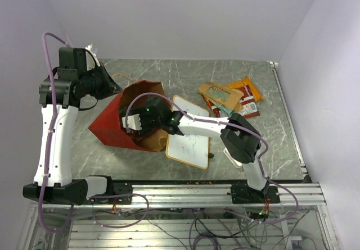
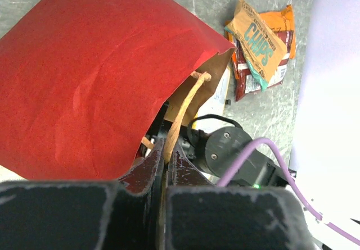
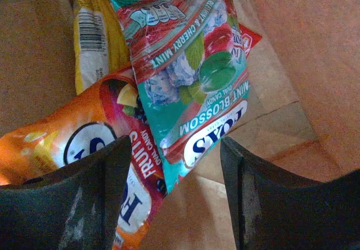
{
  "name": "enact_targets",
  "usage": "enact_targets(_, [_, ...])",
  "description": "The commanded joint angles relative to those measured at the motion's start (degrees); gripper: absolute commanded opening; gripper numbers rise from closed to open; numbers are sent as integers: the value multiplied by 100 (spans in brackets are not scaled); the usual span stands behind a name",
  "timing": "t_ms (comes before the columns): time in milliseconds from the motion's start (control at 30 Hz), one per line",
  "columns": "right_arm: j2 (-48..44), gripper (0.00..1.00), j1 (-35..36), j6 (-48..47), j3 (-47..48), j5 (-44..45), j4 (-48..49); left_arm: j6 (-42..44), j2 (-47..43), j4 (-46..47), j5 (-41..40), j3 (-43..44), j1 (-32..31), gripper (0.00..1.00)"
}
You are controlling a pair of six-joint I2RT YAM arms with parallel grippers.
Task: Take the snacks out of the paper bag
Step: Take out the snack from the paper bag.
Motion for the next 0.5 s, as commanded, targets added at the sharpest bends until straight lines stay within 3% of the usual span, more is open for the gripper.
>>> enact_targets(0, [307, 64, 116, -19, 289, 152, 482, 260, 32, -84, 373, 183, -15, 7])
enact_targets(167, [745, 62, 198, 31, 513, 441, 694, 306, 35, -38, 502, 144, -20, 7])
enact_targets(333, [863, 41, 198, 380, 578, 1332, 1396, 390, 60, -174, 350, 266, -23, 7])
enact_targets(467, [654, 20, 133, 486, 445, 1342, 1626, 410, 33, -235, 249, 272, -32, 7])
